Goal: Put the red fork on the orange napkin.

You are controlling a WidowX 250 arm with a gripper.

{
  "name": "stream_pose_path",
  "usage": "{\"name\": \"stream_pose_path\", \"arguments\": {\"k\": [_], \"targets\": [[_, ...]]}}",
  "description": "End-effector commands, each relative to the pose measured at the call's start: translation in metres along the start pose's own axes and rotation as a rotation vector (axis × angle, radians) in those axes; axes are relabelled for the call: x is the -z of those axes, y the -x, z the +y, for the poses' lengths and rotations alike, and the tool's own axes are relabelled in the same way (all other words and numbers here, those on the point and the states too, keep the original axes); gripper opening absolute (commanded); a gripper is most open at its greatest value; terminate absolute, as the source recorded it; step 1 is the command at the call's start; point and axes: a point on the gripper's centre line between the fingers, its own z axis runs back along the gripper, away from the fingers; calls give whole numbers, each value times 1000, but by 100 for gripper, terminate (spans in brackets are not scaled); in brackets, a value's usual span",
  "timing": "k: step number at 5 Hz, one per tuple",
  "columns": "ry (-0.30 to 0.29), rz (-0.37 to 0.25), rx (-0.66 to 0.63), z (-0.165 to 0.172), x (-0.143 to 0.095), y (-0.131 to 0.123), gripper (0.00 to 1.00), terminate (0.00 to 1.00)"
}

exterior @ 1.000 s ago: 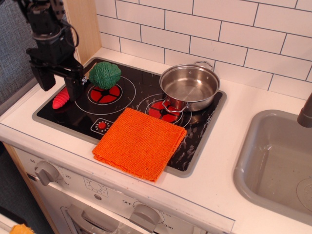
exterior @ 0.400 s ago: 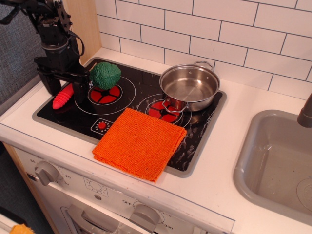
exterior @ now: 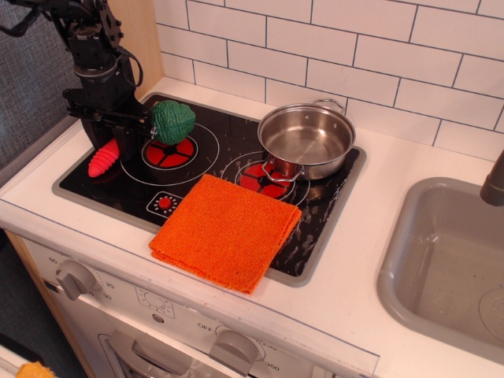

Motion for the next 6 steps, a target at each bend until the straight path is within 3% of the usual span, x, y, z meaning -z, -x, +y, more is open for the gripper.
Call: {"name": "stream_pose_path", "arguments": {"k": [1,2,3,4,5,6], "targets": [[-26,-96,-90,25,-45,2,0,0],[-49,-203,-80,20,-95,-8,0,0],[-34,-232,12,-18,-117,-11,0,0],[-1,-201,117,-67,-113,0,0,0],[35,-149,157,-107,-104,26,0,0],[37,-112,166,-127,-94,52,0,0]]}}
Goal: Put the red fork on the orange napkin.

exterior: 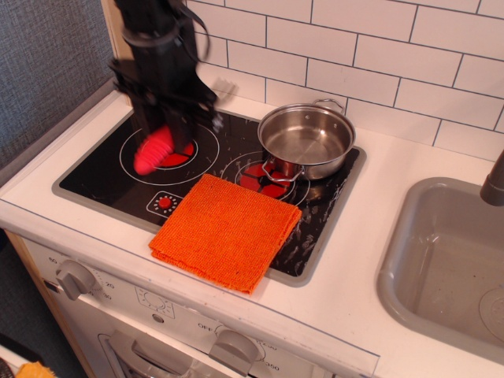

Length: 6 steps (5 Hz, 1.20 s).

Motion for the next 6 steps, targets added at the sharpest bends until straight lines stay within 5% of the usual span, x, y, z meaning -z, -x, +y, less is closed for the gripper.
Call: {"name": "stream_pose_path", "arguments": {"k": [1,3,4,6], "targets": [[-4,37,6,-34,11,30,0,0],[11,97,1,-49,35,27,0,0],[18,113,-14,-47,38,23,100,0],[27,71,-36,-35,15,22,100,0]]}}
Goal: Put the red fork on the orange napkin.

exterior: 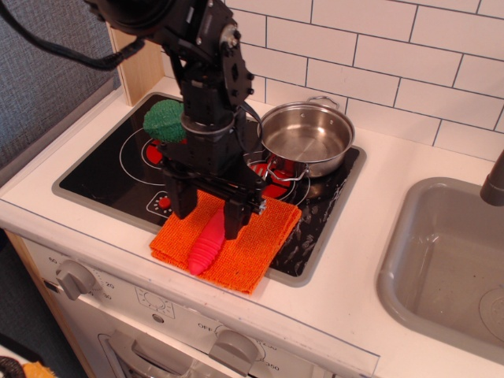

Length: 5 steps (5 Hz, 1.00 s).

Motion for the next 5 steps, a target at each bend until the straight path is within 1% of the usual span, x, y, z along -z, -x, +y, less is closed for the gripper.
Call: {"name": "stream_pose_path", "arguments": {"k": [1,2,3,4,5], "targets": [[-35,-136,-23,19,-60,-2,100,0],[-23,-163,-27,29,-72,-6,100,0],[-7,-154,-25,36,-68,-11,100,0],[-7,-154,-25,36,-68,-11,100,0],[-7,-154,-25,36,-68,-11,100,100]]}}
